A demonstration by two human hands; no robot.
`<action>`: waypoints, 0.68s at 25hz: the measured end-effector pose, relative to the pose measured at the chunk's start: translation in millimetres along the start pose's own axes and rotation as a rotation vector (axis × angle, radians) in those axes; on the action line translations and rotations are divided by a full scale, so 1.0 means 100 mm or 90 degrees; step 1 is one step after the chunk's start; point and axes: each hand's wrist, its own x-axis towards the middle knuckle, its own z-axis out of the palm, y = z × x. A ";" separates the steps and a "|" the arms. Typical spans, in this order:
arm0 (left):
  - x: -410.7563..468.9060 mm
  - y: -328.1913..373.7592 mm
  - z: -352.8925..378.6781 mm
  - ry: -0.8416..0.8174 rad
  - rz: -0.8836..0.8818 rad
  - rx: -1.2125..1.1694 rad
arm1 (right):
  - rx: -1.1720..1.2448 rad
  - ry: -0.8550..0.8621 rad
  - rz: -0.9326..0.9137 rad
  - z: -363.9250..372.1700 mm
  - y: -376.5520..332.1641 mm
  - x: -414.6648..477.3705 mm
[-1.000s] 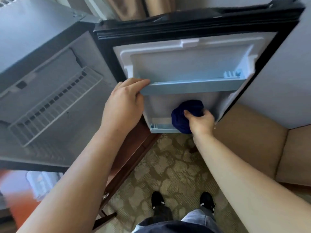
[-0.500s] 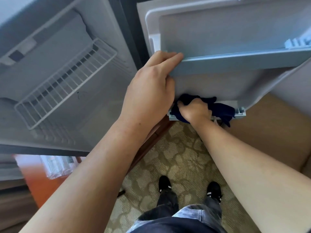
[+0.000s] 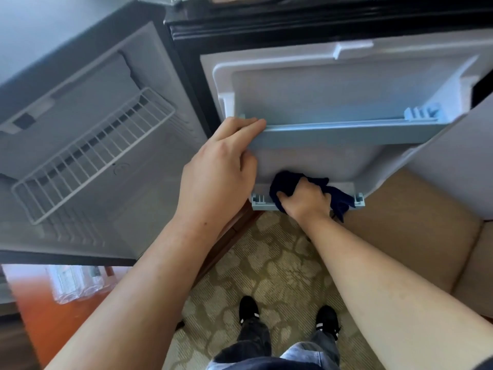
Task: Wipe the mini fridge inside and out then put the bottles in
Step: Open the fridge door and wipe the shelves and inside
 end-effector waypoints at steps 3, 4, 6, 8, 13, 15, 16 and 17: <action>0.01 0.02 0.01 -0.004 -0.015 0.003 | -0.056 -0.027 0.049 -0.23 0.32 0.09; 0.01 0.02 0.01 -0.004 -0.019 0.002 | -0.075 -0.009 0.055 -0.28 0.41 0.10; 0.01 0.03 0.03 0.003 -0.029 -0.004 | -0.118 0.037 0.054 -0.36 0.57 0.08; 0.00 0.03 0.05 0.006 -0.040 -0.020 | -0.157 0.044 0.051 -0.38 0.63 0.04; -0.04 -0.03 0.07 0.022 -0.031 -0.092 | -0.144 -0.030 0.104 -0.32 0.51 0.01; -0.05 -0.05 0.07 0.028 -0.031 -0.101 | -0.112 -0.024 0.119 -0.27 0.46 -0.01; -0.04 -0.06 0.06 0.029 -0.029 -0.103 | -0.095 -0.010 0.118 -0.24 0.42 -0.03; -0.04 -0.07 0.05 0.027 -0.025 -0.105 | -0.080 0.000 0.114 -0.20 0.36 -0.05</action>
